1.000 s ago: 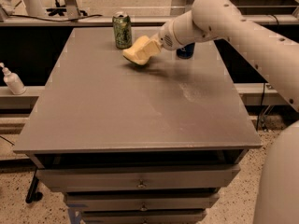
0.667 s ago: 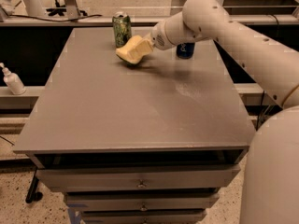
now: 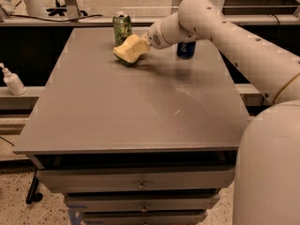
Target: Move sponge near green can
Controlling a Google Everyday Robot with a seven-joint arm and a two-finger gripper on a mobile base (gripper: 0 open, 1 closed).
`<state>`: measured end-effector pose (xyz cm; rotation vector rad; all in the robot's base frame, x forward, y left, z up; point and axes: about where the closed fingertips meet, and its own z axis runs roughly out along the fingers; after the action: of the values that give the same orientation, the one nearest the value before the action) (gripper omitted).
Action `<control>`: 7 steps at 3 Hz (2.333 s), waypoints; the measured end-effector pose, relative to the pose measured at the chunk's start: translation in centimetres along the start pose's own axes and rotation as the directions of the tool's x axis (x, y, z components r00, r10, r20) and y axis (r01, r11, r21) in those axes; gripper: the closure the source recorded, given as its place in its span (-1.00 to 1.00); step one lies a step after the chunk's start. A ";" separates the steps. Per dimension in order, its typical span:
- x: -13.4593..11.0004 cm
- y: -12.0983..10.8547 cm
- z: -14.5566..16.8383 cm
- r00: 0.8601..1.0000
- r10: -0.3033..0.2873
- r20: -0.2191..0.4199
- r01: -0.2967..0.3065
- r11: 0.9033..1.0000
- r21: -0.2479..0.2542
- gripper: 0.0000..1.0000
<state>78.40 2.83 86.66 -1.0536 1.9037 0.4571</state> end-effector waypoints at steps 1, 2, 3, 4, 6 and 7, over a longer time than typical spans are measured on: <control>-0.1 0.0 0.4 1.000 -0.005 0.001 0.005 1.000 -0.001 0.20; -0.1 0.1 0.6 1.000 -0.008 0.002 0.008 1.000 -0.004 -0.27; -0.2 0.2 0.8 1.000 -0.011 0.004 0.011 1.000 -0.007 -0.73; -0.3 0.3 0.7 1.000 -0.015 0.005 0.015 1.000 -0.008 -1.00; -0.9 0.5 -0.2 0.999 -0.037 0.014 0.037 0.999 -0.011 -1.00; -1.2 1.0 -2.7 0.997 -0.080 0.008 0.080 0.996 -0.025 -1.00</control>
Offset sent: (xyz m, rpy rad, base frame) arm 0.0042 0.0019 0.0008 -0.0017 -0.0129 0.0037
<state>76.46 2.28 89.04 -1.1385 1.8465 0.4395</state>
